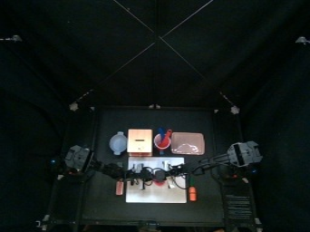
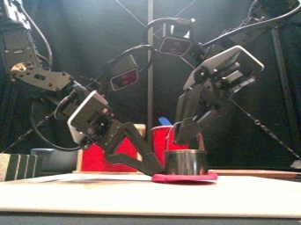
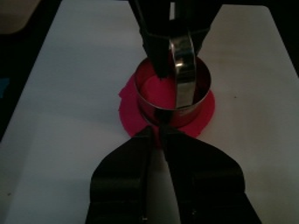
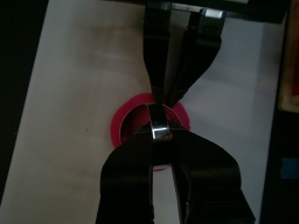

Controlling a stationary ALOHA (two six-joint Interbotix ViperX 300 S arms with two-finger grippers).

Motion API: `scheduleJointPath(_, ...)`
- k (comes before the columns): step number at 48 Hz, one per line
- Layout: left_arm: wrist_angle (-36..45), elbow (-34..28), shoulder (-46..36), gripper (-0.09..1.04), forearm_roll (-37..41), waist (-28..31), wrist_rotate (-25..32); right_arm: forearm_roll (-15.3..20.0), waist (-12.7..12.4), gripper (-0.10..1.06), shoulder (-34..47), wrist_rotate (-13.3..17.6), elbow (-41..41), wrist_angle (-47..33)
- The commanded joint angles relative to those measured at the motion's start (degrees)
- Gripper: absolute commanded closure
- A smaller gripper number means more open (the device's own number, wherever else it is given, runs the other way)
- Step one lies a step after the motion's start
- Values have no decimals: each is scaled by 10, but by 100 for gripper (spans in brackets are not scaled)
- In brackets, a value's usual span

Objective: Get the cutter from the drawer then cut the dough then place the extra dough in the bowl
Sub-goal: Place the extra dough in the bowl

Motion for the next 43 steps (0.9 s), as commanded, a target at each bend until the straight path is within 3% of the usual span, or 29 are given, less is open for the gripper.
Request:
scheduleJointPath(1, 6, -3, 0, 35, -4, 5, 1, -5, -4, 54, -56, 0, -3, -2)
scheduleJointPath(24, 8, 26, -19, 35, -23, 28, 2, 2, -46, 55, -210, 4, 123, -4)
scheduleJointPath(34, 7, 65, -72, 35, -27, 44, 1, 41, -51, 55, -212, 4, 176, -16)
scheduleJointPath(43, 8, 82, -118, 35, -27, 45, 2, 48, -52, 53, -176, 4, 195, -62)
